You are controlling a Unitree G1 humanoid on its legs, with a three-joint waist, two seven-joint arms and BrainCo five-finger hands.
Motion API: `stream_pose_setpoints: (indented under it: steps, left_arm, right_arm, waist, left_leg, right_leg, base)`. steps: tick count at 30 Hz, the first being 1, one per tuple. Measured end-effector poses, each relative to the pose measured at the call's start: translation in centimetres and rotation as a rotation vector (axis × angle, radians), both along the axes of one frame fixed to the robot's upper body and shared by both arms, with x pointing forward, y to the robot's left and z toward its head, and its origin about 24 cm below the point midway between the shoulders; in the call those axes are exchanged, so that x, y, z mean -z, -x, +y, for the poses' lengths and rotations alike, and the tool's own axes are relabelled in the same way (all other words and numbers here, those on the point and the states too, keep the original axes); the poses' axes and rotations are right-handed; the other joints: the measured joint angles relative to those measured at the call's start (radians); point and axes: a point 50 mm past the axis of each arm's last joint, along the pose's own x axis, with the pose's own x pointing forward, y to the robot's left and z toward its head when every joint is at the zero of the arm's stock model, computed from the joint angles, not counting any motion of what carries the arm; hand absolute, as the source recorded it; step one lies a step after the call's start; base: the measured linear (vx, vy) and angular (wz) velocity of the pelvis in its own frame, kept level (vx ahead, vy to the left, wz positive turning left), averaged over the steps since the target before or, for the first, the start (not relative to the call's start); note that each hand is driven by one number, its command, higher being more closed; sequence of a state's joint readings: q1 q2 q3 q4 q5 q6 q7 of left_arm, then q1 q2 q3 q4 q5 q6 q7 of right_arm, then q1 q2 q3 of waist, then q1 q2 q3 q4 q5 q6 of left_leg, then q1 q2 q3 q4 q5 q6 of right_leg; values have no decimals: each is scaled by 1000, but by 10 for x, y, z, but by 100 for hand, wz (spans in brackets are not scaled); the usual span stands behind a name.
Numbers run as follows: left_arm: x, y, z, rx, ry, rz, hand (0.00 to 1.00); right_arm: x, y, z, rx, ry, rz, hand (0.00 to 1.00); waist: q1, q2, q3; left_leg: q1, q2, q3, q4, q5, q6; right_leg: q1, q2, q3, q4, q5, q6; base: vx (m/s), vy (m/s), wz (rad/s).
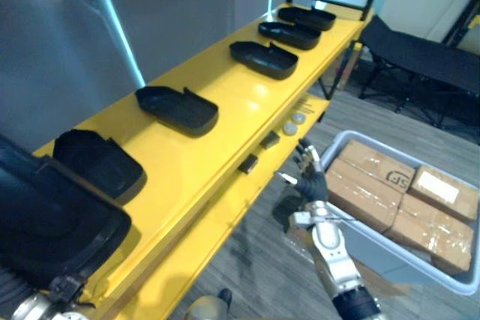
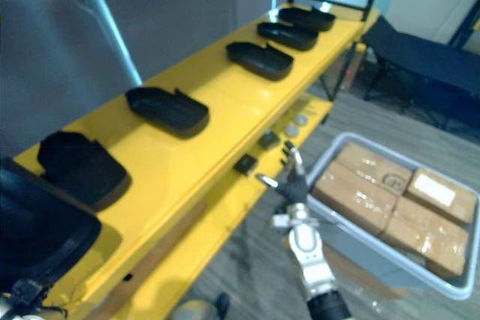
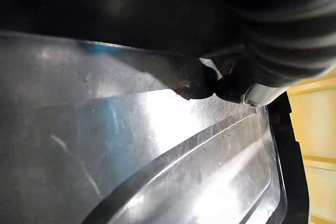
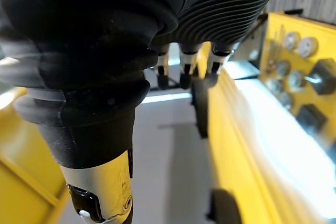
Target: Walk over and take plastic housings, then place them on the shelf
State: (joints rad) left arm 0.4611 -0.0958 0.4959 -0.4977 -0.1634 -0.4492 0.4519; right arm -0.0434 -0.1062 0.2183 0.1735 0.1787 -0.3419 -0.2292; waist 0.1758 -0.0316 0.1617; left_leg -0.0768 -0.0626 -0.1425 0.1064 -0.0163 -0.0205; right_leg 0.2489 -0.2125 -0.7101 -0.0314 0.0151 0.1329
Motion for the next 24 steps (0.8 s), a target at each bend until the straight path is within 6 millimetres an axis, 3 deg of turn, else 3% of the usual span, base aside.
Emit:
stream_pose_setpoints:
  steps: [4, 8, 14, 18, 24]
  left_arm:
    - [2, -6, -5, 78, 54, -47, 100]
    - [-2, -13, -14, 136, 21, -54, 100]
    - [-31, -49, -40, 444, -199, -117, 100]
    - [-51, -65, -55, 580, -306, -211, 100]
    - [-46, -65, -57, 610, -300, -178, 100]
  right_arm:
    - [7, 4, -6, 26, 24, 30, 0]
    - [6, 4, -4, -13, 30, 18, 0]
    - [3, 9, -10, -8, 40, -21, 0]
    - [-13, -1, -15, -28, 139, -109, 0]
    - [-37, -14, -14, -54, 155, -210, 0]
  waist:
    - [20, 14, 19]
    - [15, 13, 36]
    - [-49, 3, 61]
    - [-48, 9, 81]
    - [-27, 17, 135]
  left_leg:
    - [-11, 1, 22, 9, 9, -2]
    - [-18, 2, 49, 24, 7, 3]
    - [-68, -39, -60, 9, 43, 4]
    - [-85, -44, -95, -26, 107, -2]
    - [-53, -33, -83, -19, 104, -5]
  right_leg:
    - [6, -17, -30, 41, -23, -22]
    - [-5, -33, -22, 79, -55, -32]
    - [-84, 9, 181, 169, -169, -16]
    - [-104, 8, 196, 188, -172, -17]
    - [-91, 11, 237, 216, -186, -40]
  base:
    - [-44, 75, 44]
    - [-35, 62, 5]
    - [-37, -12, 53]
    - [43, -28, 53]
    - [-28, -17, -5]
